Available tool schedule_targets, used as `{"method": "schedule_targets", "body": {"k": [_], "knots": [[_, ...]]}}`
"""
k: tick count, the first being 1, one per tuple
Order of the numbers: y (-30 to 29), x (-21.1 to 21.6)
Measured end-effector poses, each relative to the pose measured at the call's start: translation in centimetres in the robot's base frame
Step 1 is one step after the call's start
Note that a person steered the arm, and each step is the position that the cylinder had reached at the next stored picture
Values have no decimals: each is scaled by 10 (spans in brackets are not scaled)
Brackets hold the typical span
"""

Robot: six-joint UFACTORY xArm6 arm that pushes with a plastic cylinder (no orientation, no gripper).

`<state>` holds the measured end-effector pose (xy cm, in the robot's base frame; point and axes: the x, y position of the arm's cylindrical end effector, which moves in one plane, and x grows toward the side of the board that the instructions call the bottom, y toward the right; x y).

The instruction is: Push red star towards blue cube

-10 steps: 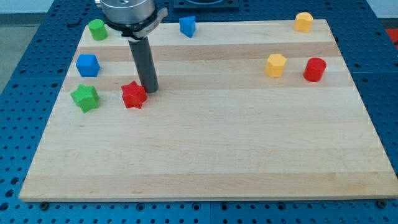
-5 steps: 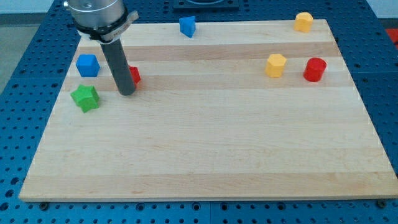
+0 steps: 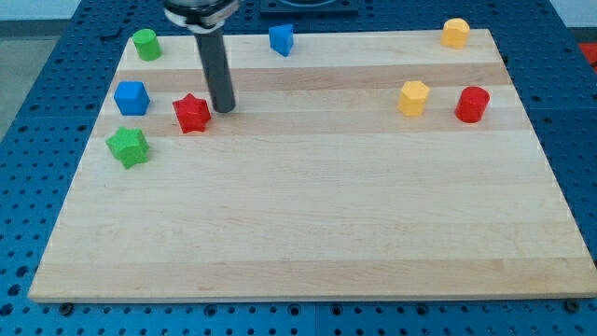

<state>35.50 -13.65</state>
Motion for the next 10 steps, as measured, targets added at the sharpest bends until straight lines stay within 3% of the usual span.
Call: {"method": "schedule_targets", "body": {"k": [2,5,6,10], "knots": [[-38,5],[31,12],[14,33],[-81,37]]}}
